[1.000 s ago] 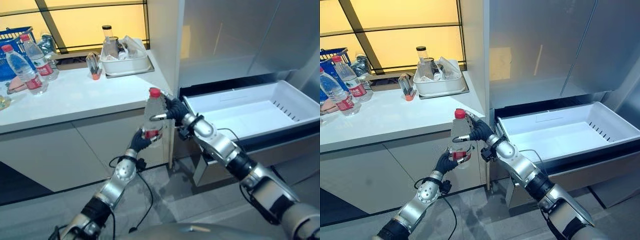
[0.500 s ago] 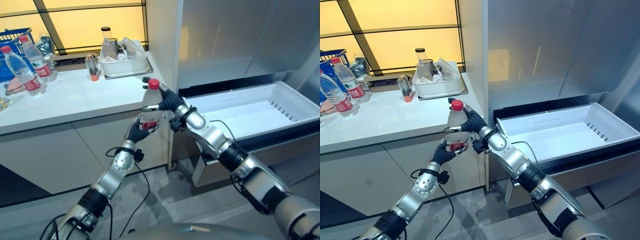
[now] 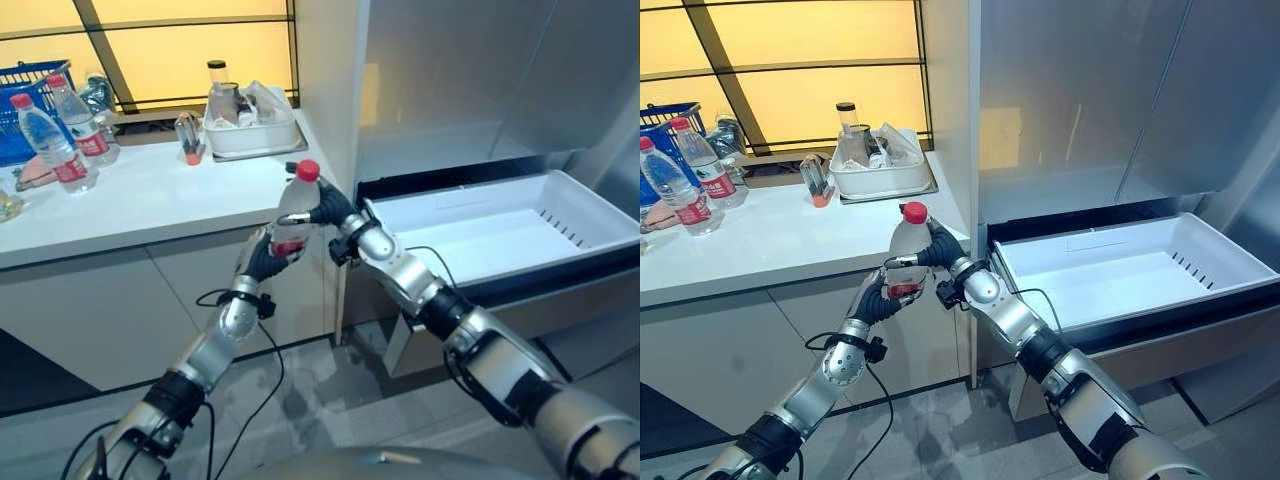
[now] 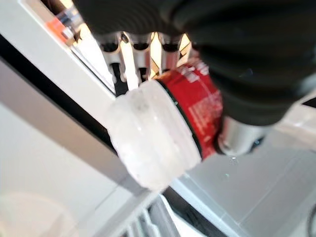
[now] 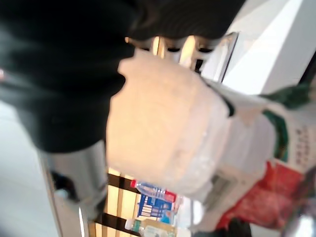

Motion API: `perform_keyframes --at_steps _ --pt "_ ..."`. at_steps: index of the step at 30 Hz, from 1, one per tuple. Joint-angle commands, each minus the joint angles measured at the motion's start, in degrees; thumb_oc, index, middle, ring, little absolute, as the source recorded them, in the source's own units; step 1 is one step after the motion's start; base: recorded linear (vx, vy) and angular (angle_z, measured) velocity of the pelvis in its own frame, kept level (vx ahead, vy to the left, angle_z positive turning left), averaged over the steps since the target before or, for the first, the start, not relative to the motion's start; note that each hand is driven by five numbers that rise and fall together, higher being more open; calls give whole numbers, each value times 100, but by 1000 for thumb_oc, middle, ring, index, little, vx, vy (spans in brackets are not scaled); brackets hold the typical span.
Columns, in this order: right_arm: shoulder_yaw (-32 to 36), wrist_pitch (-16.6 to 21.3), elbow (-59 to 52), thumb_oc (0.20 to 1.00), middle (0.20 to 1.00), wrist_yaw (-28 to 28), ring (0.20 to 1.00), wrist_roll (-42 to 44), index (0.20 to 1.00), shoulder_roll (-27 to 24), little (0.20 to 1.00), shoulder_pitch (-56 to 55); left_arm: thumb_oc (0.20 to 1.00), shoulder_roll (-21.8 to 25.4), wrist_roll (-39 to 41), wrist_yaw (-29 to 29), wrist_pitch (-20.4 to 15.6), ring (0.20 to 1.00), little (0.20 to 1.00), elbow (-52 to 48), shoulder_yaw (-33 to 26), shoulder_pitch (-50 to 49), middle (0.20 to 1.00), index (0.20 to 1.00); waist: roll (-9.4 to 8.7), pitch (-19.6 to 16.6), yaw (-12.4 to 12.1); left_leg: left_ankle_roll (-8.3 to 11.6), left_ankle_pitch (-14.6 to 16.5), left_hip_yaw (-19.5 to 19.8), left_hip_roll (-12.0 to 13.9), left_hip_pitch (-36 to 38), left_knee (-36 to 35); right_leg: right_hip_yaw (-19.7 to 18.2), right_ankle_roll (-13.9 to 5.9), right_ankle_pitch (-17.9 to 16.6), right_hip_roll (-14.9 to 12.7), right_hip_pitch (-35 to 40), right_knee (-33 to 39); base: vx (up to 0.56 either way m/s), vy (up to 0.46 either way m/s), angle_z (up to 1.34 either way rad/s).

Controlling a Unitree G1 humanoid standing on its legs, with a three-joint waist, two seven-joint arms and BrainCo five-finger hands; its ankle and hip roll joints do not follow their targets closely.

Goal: Take the drinks into the refrigerator

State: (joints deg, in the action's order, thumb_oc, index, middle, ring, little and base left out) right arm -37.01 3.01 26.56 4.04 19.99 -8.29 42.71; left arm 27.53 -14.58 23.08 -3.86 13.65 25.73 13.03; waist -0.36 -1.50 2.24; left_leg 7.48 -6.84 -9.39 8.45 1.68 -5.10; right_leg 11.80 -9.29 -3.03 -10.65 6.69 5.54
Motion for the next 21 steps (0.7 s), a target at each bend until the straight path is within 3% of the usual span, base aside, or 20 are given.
perform_keyframes --at_steps 1,10,18,19,20,21 --pt "-497 8 697 200 200 74 200 -732 200 618 200 970 200 -184 -829 304 -701 200 200 -359 434 2064 200 200 24 11 -148 -237 664 -66 -249 378 10 136 95 139 43 103 -54 0 0 0" --pt "-446 91 625 200 200 139 200 -510 200 731 200 841 200 -289 -808 331 -699 200 200 -400 470 2055 200 200 23 13 -155 -242 656 -36 -260 362 10 165 93 134 38 103 -54 0 2 1" --pt "-307 159 227 200 200 206 200 -283 200 526 200 620 200 -367 -606 220 -726 200 200 -401 432 1969 200 200 34 16 -154 -245 648 -50 -252 353 10 149 93 133 44 75 -54 0 0 0" --pt "-287 164 159 200 200 200 200 -268 200 484 200 588 545 -380 -529 166 -723 545 545 -406 416 1945 545 545 36 17 -160 -247 647 -56 -249 353 10 145 94 133 48 69 -54 0 0 0" --pt "-267 179 43 200 200 177 200 -223 200 437 200 551 1000 -416 -375 102 -715 1000 1000 -377 403 1916 1000 1000 32 25 -152 -247 644 -57 -246 352 10 137 94 128 50 60 -54 0 0 0" --pt "-232 179 -84 200 200 166 200 -174 200 379 200 507 1000 -457 -222 39 -725 1000 1000 -382 372 1882 1000 1000 33 32 -151 -248 641 -65 -245 352 10 135 91 127 51 53 -54 0 0 0"
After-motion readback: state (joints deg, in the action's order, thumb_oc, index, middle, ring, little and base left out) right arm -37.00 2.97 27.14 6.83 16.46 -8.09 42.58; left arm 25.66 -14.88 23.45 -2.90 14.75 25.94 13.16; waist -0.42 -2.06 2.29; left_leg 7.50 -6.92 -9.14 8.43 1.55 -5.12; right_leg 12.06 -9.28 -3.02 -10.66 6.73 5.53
